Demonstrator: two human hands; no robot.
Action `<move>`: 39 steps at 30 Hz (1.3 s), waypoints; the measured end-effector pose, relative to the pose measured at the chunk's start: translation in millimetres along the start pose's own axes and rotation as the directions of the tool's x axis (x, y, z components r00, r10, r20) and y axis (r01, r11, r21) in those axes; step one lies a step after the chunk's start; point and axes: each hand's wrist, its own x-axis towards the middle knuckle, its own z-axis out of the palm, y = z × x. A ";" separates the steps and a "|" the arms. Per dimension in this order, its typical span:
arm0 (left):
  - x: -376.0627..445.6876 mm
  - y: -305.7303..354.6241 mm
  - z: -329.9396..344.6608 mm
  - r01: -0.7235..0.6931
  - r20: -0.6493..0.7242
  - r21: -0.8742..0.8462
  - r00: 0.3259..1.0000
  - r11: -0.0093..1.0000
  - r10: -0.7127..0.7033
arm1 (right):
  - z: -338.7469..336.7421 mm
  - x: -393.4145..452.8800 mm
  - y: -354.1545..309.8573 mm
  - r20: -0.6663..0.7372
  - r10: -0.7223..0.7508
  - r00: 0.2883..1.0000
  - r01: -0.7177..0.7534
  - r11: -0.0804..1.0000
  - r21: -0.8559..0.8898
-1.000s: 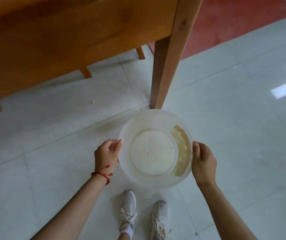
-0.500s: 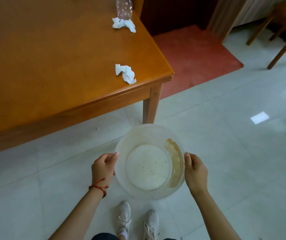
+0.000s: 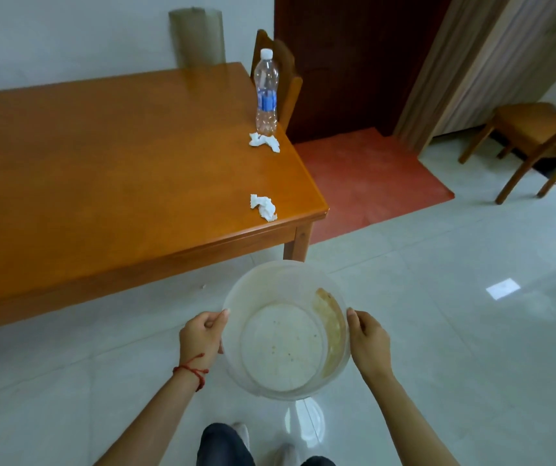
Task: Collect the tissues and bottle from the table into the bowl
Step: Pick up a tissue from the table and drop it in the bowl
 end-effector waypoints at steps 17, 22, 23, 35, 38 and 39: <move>26.6 4.0 -8.7 0.108 -0.060 -0.011 0.992 0.994 -0.108 | 20.7 50.1 -34.5 0.159 0.010 0.987 0.015 0.988 -0.154; 46.3 0.8 -2.9 0.158 -0.027 0.001 0.987 0.987 -0.158 | 32.4 69.8 -36.3 0.187 0.021 0.982 0.015 0.982 -0.189; 49.4 0.2 -1.9 0.163 -0.024 0.005 0.986 0.987 -0.162 | 33.8 72.7 -36.1 0.193 0.024 0.981 0.016 0.980 -0.200; 64.0 5.4 30.8 0.256 -0.119 -0.024 0.959 0.966 -0.257 | 38.6 136.8 -25.1 0.350 0.026 0.936 0.057 0.973 -0.225; 62.1 6.6 46.0 0.284 -0.165 -0.046 0.943 0.958 -0.288 | 35.5 158.0 -22.0 0.411 0.018 0.911 0.083 0.971 -0.225; 60.9 7.3 51.9 0.293 -0.180 -0.055 0.937 0.954 -0.299 | 34.0 165.4 -20.6 0.432 0.016 0.902 0.089 0.971 -0.224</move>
